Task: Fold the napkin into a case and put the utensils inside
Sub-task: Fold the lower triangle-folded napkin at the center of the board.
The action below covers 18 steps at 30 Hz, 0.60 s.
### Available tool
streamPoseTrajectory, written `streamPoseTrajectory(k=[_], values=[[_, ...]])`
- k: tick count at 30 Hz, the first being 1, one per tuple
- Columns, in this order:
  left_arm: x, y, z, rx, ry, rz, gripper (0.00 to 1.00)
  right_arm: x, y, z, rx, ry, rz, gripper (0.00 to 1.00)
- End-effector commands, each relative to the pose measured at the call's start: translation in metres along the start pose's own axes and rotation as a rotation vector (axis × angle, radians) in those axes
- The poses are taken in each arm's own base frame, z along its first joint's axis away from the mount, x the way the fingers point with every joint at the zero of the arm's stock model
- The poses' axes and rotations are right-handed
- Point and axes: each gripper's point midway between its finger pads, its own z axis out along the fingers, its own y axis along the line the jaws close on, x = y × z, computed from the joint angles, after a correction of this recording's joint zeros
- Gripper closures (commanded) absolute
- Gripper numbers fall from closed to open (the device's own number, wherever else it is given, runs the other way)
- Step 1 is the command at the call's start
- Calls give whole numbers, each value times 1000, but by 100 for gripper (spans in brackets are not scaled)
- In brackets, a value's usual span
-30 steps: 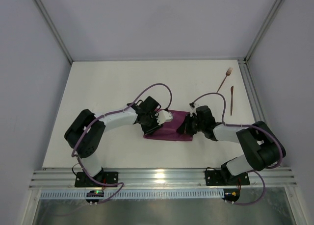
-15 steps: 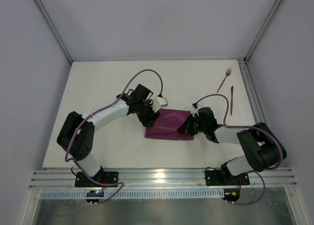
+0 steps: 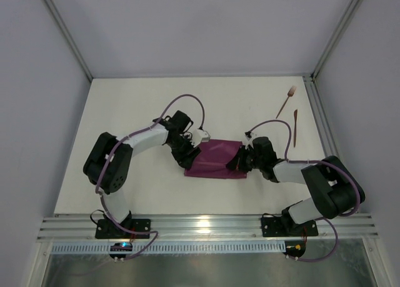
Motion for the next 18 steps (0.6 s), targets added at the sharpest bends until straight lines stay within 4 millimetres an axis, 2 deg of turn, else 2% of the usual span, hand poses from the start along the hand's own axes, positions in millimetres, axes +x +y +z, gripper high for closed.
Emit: streamPoseTrajectory(k=[1, 2, 3, 9, 14, 18], values=[[6, -9, 6, 56, 20, -7, 49, 0, -6, 2, 9, -7, -28, 97], [6, -9, 6, 53, 20, -17, 52, 1, -5, 2, 3, -4, -30, 97], [6, -8, 7, 52, 17, -20, 65, 0, -5, 2, 1, -5, -32, 97], [-6, -13, 1, 61, -46, -12, 99, 1, -2, 2, -13, 6, -50, 97], [-26, -13, -20, 4, -147, 16, 100, 0, -1, 2, -19, 4, -54, 97], [-32, -7, -30, -52, -173, 25, 100, -7, -1, -2, -17, -23, -64, 97]])
